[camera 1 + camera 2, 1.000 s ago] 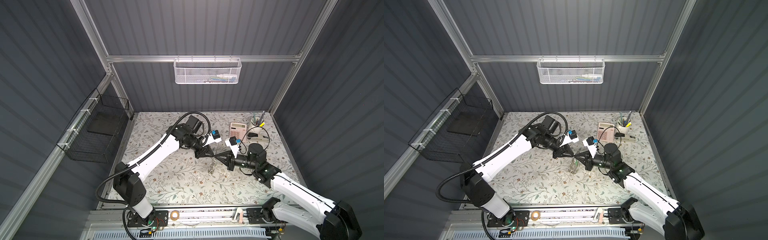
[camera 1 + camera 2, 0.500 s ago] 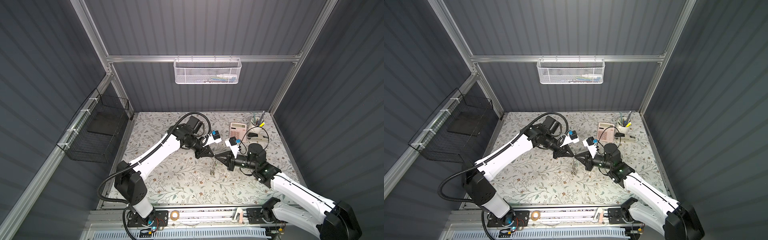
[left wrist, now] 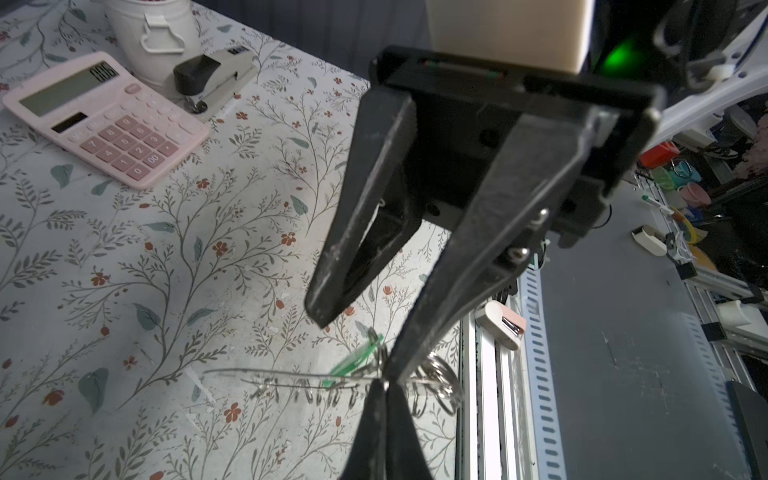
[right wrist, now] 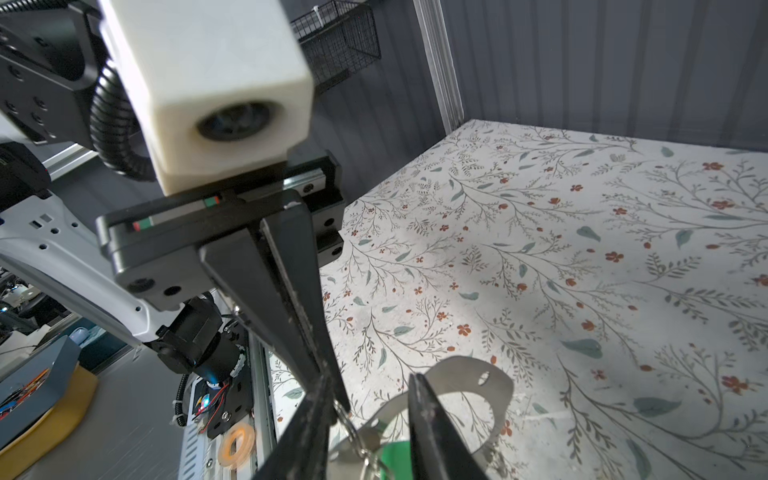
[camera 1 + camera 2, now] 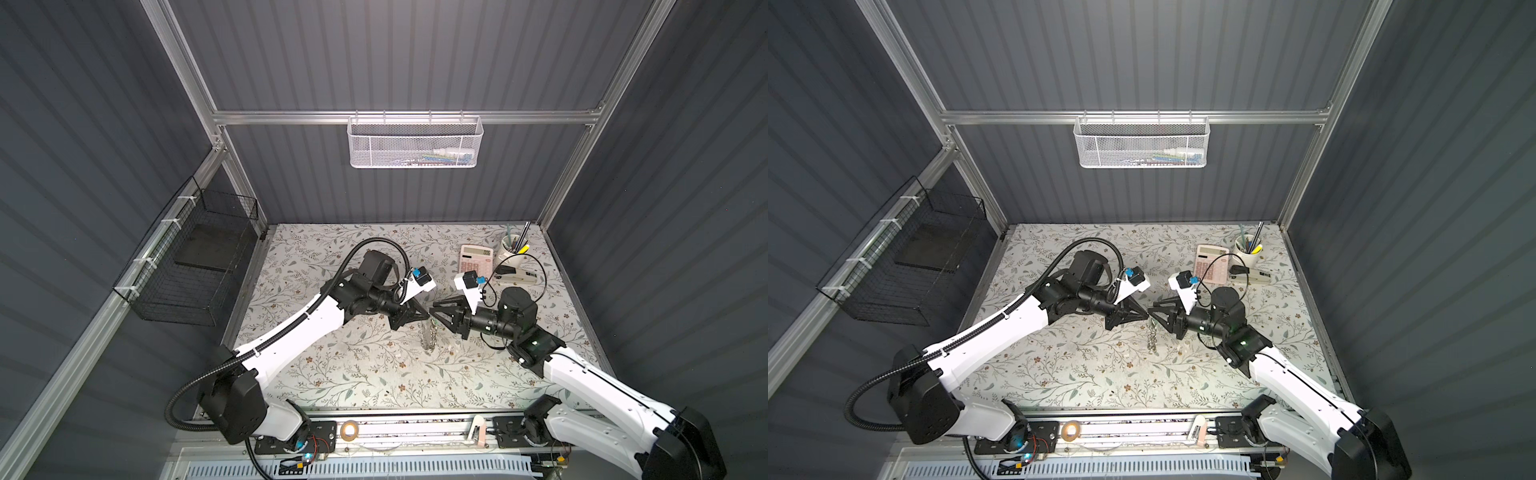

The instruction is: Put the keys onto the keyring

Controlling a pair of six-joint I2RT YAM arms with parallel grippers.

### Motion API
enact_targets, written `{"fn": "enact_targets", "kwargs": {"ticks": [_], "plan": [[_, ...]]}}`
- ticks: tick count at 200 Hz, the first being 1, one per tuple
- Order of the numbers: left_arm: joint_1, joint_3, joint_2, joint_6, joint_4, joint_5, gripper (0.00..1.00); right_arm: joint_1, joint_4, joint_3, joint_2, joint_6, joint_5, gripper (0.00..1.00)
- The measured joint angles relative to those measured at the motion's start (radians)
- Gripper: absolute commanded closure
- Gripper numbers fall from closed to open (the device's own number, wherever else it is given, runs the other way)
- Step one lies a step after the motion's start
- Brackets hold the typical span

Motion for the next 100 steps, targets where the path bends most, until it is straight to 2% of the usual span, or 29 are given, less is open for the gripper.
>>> {"fn": "enact_targets", "kwargs": {"ticks": [24, 49, 100], "plan": [[0.000, -0.058, -0.040, -0.057, 0.093, 0.000, 1.00, -0.001, 0.020, 0.000, -0.001, 0.000, -0.001, 0.65], [0.000, -0.121, -0.070, -0.113, 0.193, -0.008, 1.00, -0.001, 0.023, 0.000, 0.002, 0.004, -0.006, 0.71], [0.000, -0.216, -0.115, -0.219, 0.372, -0.053, 1.00, -0.004, 0.027, 0.001, 0.015, 0.004, -0.003, 0.71]]}}
